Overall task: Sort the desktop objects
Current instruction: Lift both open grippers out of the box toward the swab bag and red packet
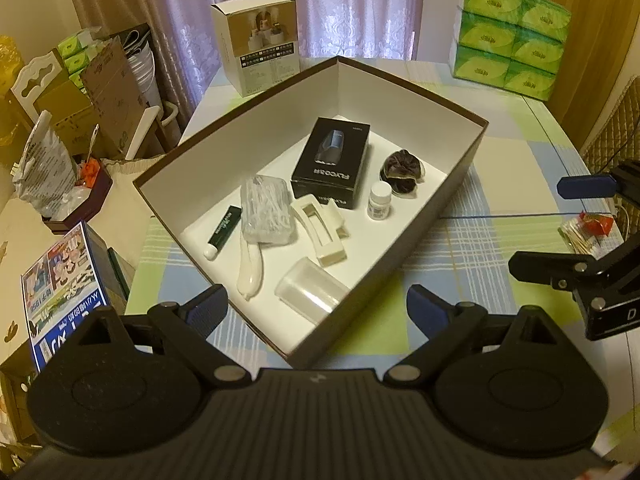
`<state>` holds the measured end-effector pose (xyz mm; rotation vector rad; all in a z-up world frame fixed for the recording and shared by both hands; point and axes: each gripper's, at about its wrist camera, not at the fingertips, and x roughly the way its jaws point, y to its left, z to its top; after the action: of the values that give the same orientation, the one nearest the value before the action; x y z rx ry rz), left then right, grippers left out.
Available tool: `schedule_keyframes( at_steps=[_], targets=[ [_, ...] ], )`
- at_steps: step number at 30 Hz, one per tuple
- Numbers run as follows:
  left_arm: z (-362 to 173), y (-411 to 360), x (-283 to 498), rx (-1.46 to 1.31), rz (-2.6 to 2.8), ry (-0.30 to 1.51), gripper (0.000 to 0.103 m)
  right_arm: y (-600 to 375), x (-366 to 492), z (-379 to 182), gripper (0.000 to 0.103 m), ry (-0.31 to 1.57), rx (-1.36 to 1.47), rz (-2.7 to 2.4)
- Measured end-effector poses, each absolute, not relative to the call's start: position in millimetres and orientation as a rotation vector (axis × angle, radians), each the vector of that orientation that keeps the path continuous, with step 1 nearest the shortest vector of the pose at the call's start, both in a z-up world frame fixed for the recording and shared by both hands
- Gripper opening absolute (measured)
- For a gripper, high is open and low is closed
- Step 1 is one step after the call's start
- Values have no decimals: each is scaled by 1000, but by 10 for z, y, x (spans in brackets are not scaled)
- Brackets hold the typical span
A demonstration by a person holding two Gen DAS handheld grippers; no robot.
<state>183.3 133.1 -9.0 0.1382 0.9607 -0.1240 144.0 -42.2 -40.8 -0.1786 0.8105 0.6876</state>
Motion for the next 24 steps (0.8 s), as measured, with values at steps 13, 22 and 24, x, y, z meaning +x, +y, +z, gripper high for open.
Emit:
schedule_keyframes(
  at_steps=[13,22,24],
  targets=[
    [-266,928,1522,116,-157,1010,95,-951,1192,-461,101,854,-138,634],
    [-431,477,1362,124,-233,1052,95,-1498,975,-557,101,905,-104,532],
    [-466,366,1331,129,-253,1061,95,-1623,934,-578,101,918,-91,512]
  ],
)
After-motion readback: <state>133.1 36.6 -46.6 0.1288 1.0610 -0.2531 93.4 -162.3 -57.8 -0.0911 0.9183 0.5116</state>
